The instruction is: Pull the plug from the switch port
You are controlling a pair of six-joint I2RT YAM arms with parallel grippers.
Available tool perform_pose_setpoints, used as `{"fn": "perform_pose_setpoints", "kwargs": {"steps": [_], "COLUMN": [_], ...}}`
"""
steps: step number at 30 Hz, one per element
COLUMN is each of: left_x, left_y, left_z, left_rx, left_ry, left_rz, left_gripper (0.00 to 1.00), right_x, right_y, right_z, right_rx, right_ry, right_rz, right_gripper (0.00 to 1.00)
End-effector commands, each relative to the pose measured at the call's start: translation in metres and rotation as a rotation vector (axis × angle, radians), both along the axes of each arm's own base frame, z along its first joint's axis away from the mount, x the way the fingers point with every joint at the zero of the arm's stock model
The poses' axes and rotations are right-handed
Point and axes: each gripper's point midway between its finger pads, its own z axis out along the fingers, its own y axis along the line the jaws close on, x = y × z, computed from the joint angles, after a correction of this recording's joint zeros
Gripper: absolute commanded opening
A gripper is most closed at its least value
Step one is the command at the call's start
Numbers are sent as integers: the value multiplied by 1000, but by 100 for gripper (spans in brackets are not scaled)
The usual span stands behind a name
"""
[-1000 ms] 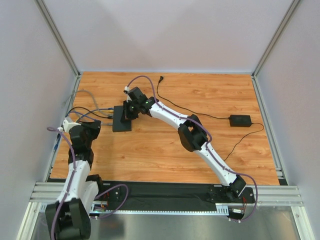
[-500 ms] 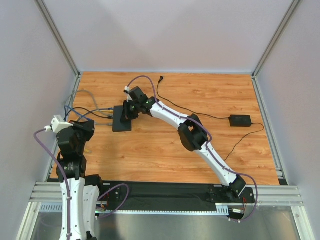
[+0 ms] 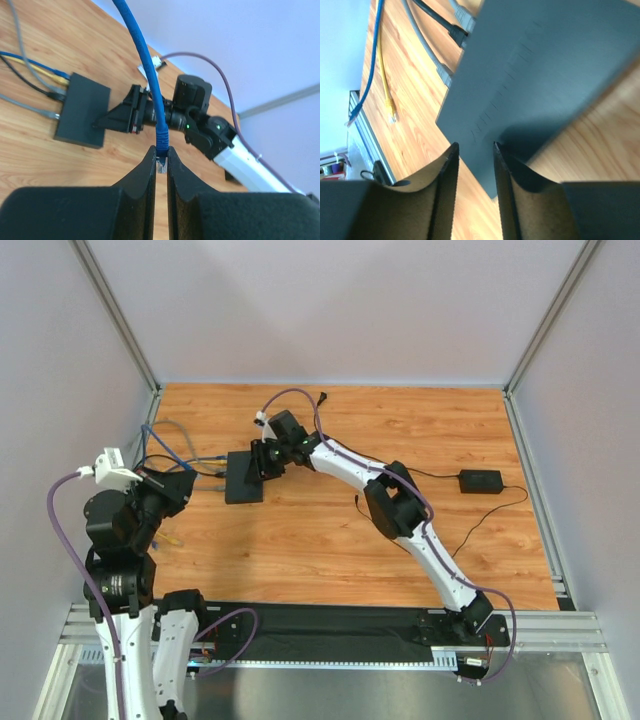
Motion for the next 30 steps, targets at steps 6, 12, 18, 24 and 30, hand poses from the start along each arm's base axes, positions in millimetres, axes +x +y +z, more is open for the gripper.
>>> {"fn": "perform_pose_setpoints", "kwargs": {"steps": [6, 12, 18, 24, 30], "left_x": [6, 31, 63, 93, 100], "left_y": [-61, -115, -206, -292, -356], "left_z": [13, 10, 1, -22, -72], "left_rx": [57, 180, 351, 403, 415], "left_ry": [47, 93, 124, 165, 249], "left_rz": [-279, -395, -557, -712, -832], "left_gripper": [0, 0, 0, 0, 0], "right_x": [52, 87, 99, 93, 88], "right_y": [-115, -253, -391, -484, -517], "right_z": [118, 132, 120, 114, 121], "right_rx": [102, 58, -5, 49, 120], "right_ry": [-173, -226, -211, -168, -182], "right_rz": [-137, -362, -613, -815, -924], "right_gripper": [44, 50, 51, 52, 52]}}
